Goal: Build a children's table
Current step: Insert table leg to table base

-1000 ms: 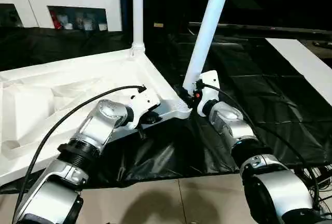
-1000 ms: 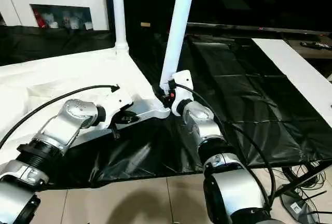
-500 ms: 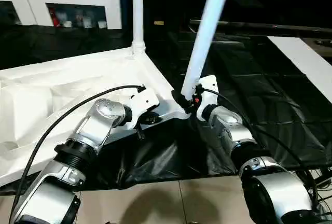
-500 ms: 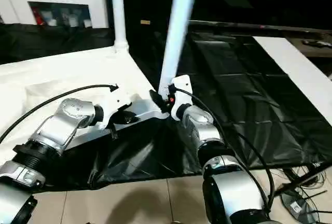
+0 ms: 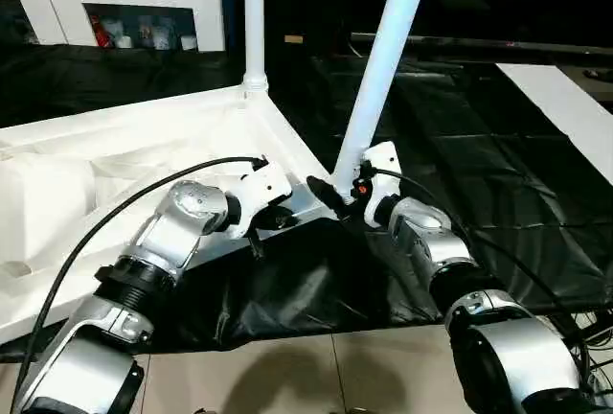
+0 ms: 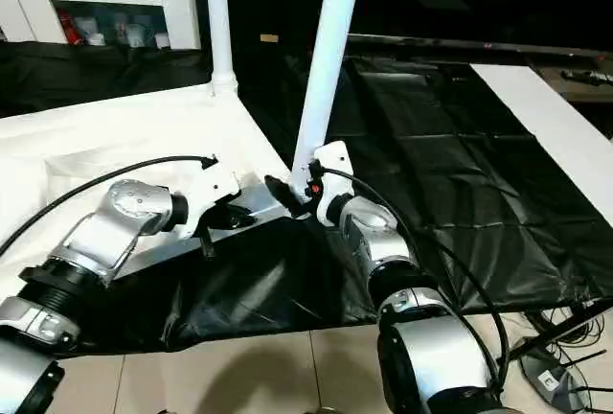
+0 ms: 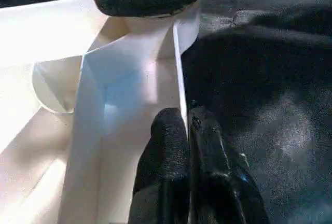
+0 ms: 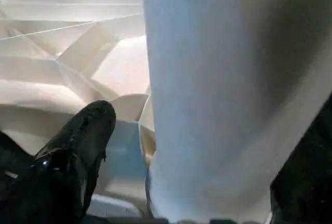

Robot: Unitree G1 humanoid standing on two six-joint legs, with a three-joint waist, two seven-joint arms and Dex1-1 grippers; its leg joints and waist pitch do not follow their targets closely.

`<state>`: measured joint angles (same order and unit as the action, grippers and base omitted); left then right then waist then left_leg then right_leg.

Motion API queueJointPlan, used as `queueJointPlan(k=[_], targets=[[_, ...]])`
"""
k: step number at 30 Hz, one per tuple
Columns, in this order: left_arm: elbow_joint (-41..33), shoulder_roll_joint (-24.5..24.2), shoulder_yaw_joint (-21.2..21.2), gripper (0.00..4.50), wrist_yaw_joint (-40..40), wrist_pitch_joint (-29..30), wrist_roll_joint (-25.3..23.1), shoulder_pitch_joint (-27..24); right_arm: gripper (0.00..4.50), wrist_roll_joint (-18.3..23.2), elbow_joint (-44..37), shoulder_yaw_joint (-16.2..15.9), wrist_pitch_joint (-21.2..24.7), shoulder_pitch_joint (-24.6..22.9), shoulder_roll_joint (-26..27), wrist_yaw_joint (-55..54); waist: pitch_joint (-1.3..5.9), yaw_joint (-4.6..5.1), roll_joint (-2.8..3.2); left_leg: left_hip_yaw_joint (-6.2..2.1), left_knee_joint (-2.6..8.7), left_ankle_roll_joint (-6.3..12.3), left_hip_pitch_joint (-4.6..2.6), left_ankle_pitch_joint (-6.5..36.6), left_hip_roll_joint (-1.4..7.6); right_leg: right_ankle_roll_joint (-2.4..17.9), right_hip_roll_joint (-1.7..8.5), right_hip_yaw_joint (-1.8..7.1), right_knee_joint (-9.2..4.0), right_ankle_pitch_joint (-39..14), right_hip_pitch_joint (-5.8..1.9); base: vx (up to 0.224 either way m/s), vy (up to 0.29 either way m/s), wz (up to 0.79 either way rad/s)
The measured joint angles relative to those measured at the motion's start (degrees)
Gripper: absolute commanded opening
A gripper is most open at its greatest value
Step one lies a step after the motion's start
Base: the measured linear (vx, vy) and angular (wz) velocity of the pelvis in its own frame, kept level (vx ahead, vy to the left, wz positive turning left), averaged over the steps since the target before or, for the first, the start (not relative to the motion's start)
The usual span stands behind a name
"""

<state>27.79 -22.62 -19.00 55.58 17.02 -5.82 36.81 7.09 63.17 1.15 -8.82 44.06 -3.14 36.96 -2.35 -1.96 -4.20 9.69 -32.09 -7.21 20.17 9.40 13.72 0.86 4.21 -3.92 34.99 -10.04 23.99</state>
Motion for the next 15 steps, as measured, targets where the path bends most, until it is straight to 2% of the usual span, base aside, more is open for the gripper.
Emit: queueJointPlan(k=[9,15], targets=[[0.0,-2.4,-0.1,0.0,4.0,-2.8,0.5,-0.3,4.44,-1.2,-0.2,-1.8,0.1,-0.6,-1.8,6.9,-0.05,-0.07,0.06,0.02,0.07,-0.01,0.04,0.0,0.0,0.0,0.0,0.0,-0.05,0.0,0.02,0.0,0.0,0.0],[0.0,-5.1,0.0,0.0,10.1,-8.1,2.3,-1.9,4.44,-2.2,-2.7,-5.2,0.2,-2.9,-4.3,17.4,-0.05,-0.15,0.07,0.04,0.11,0.0,0.05,0.0,0.01,0.0,0.0,0.0,-0.05,0.0,0.03,0.0,0.0,0.0]])
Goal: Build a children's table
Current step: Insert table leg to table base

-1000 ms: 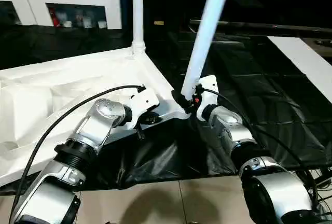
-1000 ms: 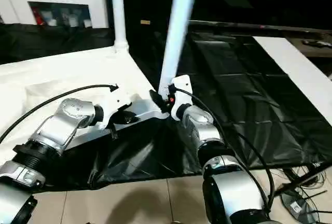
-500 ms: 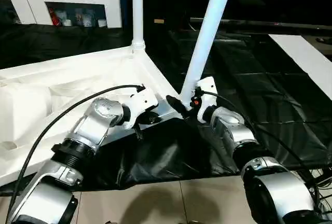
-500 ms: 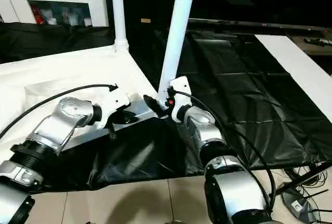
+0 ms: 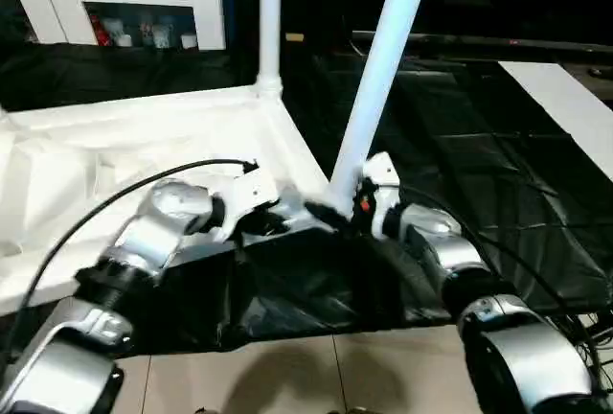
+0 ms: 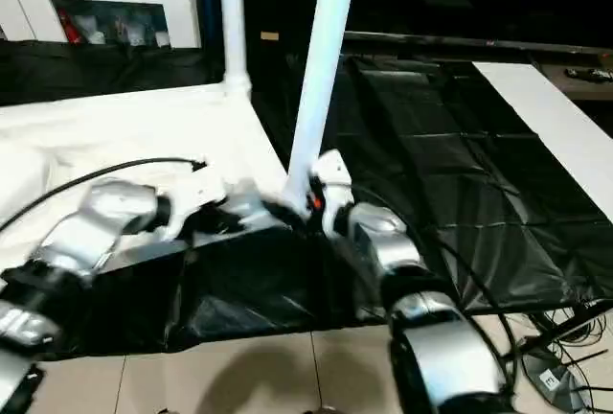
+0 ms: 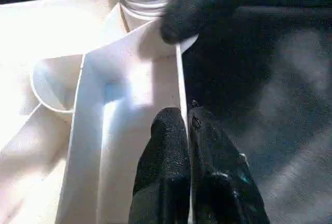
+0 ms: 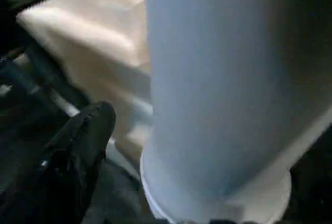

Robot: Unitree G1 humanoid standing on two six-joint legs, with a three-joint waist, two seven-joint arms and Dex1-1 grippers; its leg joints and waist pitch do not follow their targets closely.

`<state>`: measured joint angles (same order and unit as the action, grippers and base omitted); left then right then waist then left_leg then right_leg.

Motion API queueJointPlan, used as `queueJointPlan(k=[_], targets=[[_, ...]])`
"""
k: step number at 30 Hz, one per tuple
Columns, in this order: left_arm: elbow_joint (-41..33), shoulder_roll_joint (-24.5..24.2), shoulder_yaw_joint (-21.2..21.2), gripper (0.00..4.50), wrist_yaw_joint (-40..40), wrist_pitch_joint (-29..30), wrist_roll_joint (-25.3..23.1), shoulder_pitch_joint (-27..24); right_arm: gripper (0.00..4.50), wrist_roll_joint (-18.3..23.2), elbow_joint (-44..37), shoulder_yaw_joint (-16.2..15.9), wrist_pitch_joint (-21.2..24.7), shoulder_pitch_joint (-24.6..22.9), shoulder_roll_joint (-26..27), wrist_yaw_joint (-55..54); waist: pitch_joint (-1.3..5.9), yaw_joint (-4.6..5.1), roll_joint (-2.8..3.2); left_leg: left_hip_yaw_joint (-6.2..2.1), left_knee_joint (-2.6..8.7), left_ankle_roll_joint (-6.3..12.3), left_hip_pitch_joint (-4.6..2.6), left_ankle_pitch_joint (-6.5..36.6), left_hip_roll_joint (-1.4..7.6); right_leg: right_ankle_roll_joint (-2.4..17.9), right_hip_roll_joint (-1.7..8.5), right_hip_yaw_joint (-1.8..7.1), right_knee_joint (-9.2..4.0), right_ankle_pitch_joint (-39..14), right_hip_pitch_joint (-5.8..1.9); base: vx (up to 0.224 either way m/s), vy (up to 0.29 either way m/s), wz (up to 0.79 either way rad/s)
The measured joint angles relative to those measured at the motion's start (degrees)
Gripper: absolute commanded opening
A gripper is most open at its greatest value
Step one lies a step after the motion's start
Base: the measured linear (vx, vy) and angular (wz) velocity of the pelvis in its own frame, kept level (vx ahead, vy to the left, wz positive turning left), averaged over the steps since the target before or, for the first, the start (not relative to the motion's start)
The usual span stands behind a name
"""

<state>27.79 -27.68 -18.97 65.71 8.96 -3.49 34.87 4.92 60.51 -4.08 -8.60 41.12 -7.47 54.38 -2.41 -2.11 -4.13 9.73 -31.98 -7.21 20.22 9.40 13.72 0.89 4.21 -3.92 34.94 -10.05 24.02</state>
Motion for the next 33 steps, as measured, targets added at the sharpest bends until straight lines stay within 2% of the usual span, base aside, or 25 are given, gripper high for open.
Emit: queueJointPlan(k=[4,10,16,20,21,27,33], targets=[[0.0,-1.4,-0.6,0.0,4.4,-3.4,0.6,-0.6,4.44,-0.5,-2.6,-2.4,0.9,-0.9,-2.9,8.7,0.0,-0.22,0.0,0.01,-0.06,0.01,-0.06,0.0,0.01,0.0,0.01,0.01,0.02,0.0,-0.07,0.0,0.0,0.0],[0.4,-2.3,-1.2,0.0,6.9,-5.5,0.9,-0.6,4.27,-1.0,-4.0,-3.6,1.2,-1.3,-4.3,13.8,0.0,-0.71,0.0,0.03,-0.11,0.0,-0.09,0.0,0.02,0.0,0.0,0.02,0.06,0.0,-0.08,0.0,0.0,0.0],[1.4,-3.7,-1.4,0.0,10.5,-8.4,1.0,-0.5,3.61,-0.9,-6.6,-5.0,2.4,-2.4,-5.2,18.4,0.0,-1.33,0.0,0.06,-0.12,0.0,-0.13,0.0,0.05,0.0,-0.01,0.02,0.11,0.0,-0.08,0.0,0.0,0.0],[2.2,-3.8,-1.5,0.0,11.6,-9.7,1.0,-0.4,3.42,-1.1,-7.2,-5.7,2.4,-2.5,-5.1,19.2,0.01,-1.53,0.0,0.06,-0.22,0.0,-0.16,0.0,0.05,0.0,0.01,0.03,0.13,0.0,-0.16,0.0,0.0,0.0],[2.2,-3.8,-1.6,0.0,11.7,-10.0,1.0,-0.4,3.21,-1.1,-7.4,-5.8,2.4,-2.6,-5.1,19.2,0.01,-1.6,0.0,0.06,-0.23,0.0,-0.16,0.0,0.05,0.0,0.02,0.03,0.13,0.0,-0.16,0.0,0.0,0.0],[2.3,-3.7,-1.7,0.0,11.8,-9.8,1.1,-0.4,2.92,-1.1,-8.5,-5.8,2.7,-3.4,-4.9,19.0,0.04,-1.66,-0.04,0.06,-0.22,0.0,-0.19,0.0,0.05,0.0,0.02,0.03,0.13,0.0,-0.22,0.0,0.0,0.0],[4.5,-1.0,0.3,0.0,8.9,-6.4,1.1,-0.2,2.85,0.1,-8.5,-2.8,5.0,-5.0,-2.4,12.2,0.04,-1.48,0.02,0.06,-0.33,0.0,-0.45,0.0,0.03,-0.2,0.05,0.08,0.15,-0.1,-0.68,0.0,0.0,0.0]])
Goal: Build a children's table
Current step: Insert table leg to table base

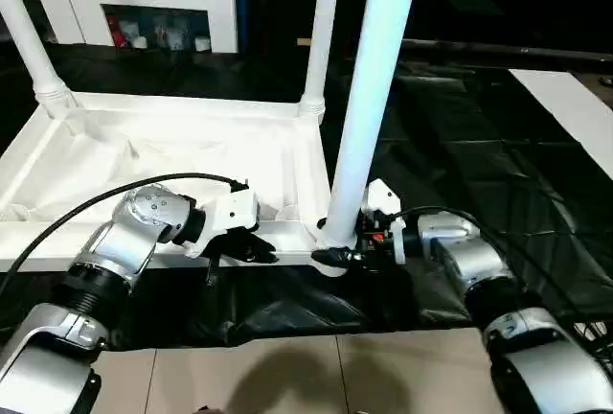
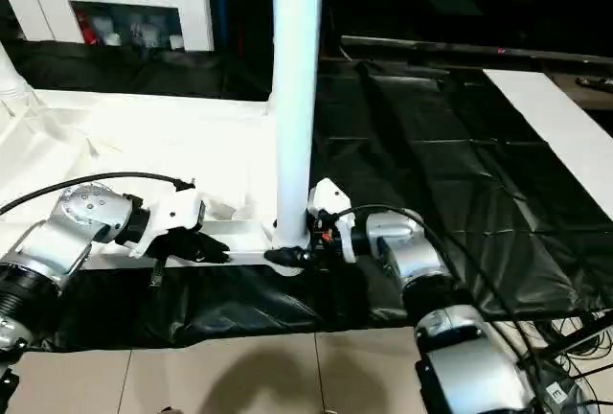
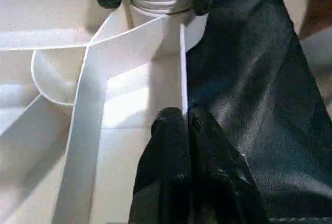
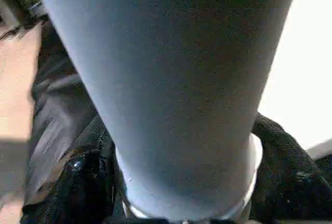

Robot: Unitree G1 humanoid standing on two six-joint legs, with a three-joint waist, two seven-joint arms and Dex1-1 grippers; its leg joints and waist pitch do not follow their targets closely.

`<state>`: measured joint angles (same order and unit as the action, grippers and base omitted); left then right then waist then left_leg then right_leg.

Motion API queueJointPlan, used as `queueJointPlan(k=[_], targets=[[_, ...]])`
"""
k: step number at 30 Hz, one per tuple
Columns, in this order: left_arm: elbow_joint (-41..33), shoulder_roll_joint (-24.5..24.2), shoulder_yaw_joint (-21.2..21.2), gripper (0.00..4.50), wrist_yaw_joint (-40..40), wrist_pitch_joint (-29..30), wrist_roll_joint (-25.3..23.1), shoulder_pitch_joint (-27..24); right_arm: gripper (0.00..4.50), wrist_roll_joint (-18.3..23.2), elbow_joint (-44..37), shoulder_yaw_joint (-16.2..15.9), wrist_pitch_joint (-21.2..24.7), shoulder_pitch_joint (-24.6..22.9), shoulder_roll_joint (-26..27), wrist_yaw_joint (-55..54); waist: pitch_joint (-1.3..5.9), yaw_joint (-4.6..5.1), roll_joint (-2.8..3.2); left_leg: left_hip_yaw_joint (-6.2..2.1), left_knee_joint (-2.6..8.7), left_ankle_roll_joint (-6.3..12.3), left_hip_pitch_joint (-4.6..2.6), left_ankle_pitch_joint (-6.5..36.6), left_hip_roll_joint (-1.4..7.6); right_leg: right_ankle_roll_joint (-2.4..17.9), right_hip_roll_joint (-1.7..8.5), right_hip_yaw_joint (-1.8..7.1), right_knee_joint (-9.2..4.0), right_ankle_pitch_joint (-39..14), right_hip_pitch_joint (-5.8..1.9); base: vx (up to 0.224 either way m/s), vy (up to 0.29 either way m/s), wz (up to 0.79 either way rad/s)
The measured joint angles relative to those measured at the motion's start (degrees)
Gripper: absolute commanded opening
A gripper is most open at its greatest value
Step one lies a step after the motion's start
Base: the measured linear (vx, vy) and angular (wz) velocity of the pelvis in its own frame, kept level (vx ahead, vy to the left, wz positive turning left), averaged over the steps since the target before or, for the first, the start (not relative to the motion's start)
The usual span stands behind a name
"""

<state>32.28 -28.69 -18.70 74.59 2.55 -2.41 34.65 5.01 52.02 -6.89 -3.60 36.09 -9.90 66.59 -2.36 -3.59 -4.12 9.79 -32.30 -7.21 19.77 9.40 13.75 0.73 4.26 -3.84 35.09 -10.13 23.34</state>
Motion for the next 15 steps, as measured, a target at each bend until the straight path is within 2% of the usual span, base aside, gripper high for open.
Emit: queueJointPlan(k=[3,10,13,15], targets=[[1.3,2.0,0.8,0.0,-4.9,2.7,-0.8,1.0,2.83,0.1,1.3,2.2,-0.1,0.1,2.0,-8.9,0.02,0.35,-0.03,-0.03,-0.04,0.0,-0.34,0.0,-0.04,-0.1,0.02,0.02,-0.06,-0.1,-0.01,0.0,0.0,0.0],[1.5,9.5,2.2,0.0,-18.9,8.4,-3.5,1.3,2.81,0.6,7.5,8.4,-1.0,3.2,7.5,-33.4,0.04,1.18,-0.09,-0.08,-0.1,0.0,-0.47,0.0,-0.14,-0.2,0.07,-0.01,-0.17,-0.1,-0.05,0.0,0.0,0.0],[1.4,11.9,2.5,0.0,-22.1,10.1,-4.1,1.3,2.81,2.2,9.3,11.1,-0.6,4.3,9.3,-39.6,0.04,1.35,-0.14,-0.1,-0.1,0.0,-0.43,0.0,-0.14,-0.2,0.08,-0.03,-0.2,-0.1,-0.03,0.0,0.0,0.0],[1.3,12.5,2.4,0.0,-22.9,10.3,-4.3,1.3,2.81,2.4,9.4,11.4,-0.6,4.4,9.6,-41.1,0.05,1.38,-0.16,-0.11,-0.09,0.0,-0.39,0.0,-0.14,-0.2,0.08,-0.04,-0.21,-0.1,-0.03,0.0,0.0,0.0]])
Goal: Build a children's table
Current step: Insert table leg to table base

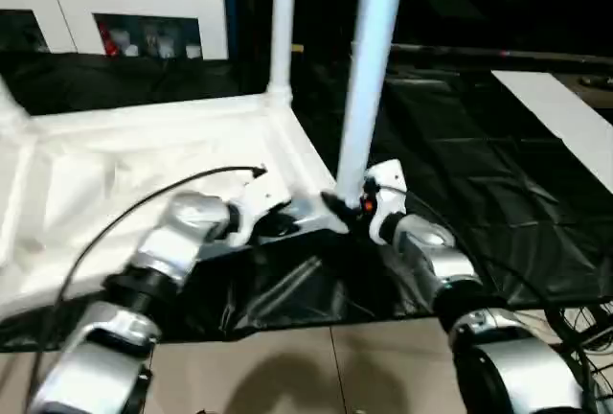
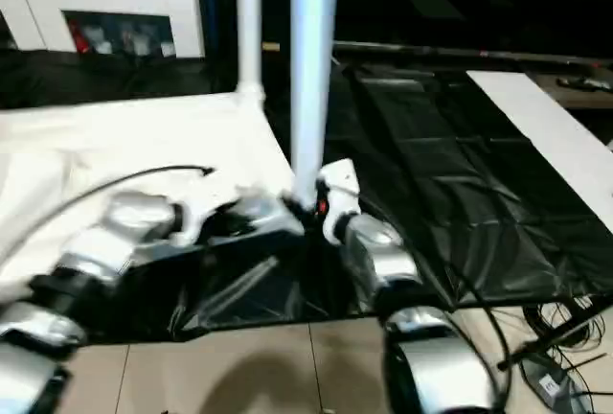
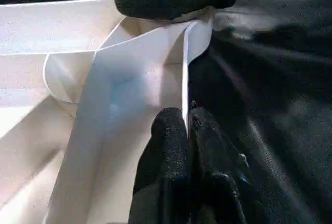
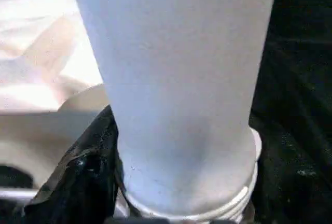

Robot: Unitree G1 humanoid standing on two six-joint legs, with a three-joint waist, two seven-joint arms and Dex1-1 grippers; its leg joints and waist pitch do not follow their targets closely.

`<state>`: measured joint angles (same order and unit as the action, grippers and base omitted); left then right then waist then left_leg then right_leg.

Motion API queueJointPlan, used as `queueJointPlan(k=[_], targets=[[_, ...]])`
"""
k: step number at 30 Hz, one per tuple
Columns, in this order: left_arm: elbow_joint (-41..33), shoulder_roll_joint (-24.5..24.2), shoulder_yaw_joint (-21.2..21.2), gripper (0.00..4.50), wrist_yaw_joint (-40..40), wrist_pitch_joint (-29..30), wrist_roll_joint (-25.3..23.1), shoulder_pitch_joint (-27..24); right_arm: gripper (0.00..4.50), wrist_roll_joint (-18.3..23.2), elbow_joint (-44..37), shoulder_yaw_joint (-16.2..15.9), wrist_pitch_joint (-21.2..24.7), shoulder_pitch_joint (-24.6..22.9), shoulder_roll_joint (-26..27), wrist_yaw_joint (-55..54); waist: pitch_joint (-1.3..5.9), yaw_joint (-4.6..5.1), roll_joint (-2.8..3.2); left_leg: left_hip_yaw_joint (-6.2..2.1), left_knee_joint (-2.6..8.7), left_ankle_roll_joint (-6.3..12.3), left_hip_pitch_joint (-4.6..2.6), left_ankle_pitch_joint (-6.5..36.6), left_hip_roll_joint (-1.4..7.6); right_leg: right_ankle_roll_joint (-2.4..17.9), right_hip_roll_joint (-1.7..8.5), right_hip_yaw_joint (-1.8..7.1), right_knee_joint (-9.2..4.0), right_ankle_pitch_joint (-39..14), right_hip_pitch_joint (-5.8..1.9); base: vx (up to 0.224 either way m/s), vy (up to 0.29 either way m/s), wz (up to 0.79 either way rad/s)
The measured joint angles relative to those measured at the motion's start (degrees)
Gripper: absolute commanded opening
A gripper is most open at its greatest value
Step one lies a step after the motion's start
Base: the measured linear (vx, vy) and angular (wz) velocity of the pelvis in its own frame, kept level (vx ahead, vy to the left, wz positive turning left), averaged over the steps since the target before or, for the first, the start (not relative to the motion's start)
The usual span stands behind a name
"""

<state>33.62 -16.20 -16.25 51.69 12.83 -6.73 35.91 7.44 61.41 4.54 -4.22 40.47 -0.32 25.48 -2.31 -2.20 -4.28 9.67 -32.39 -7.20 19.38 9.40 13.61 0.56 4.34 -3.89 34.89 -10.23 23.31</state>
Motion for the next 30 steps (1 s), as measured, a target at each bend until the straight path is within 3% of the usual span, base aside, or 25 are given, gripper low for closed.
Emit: queueJointPlan(k=[21,22,30], targets=[[-2.6,-0.8,-0.7,0.0,-0.6,0.0,-2.6,-0.5,2.81,-3.3,2.8,-0.5,-3.5,1.9,1.1,-2.8,0.18,0.35,-0.34,-0.03,0.02,0.0,0.64,0.0,0.01,0.0,-0.01,-0.02,0.0,0.0,0.62,0.0,0.0,0.0],[-2.8,-0.8,-0.6,0.0,-0.6,0.0,-2.6,-0.6,3.37,-3.4,2.9,-0.5,-3.8,1.9,1.1,-2.7,0.18,0.36,-0.35,-0.03,0.02,0.0,0.64,0.0,0.01,0.0,-0.01,-0.02,0.0,0.0,0.63,0.0,0.0,0.0],[-3.7,-1.3,-0.4,0.0,0.1,-0.2,-2.1,-1.3,3.89,-3.3,2.9,-0.5,-6.4,2.1,1.1,1.2,0.17,0.4,-0.37,-0.02,0.05,0.0,0.65,0.0,0.02,0.0,-0.01,-0.02,0.0,0.0,0.66,0.0,0.0,0.0]])
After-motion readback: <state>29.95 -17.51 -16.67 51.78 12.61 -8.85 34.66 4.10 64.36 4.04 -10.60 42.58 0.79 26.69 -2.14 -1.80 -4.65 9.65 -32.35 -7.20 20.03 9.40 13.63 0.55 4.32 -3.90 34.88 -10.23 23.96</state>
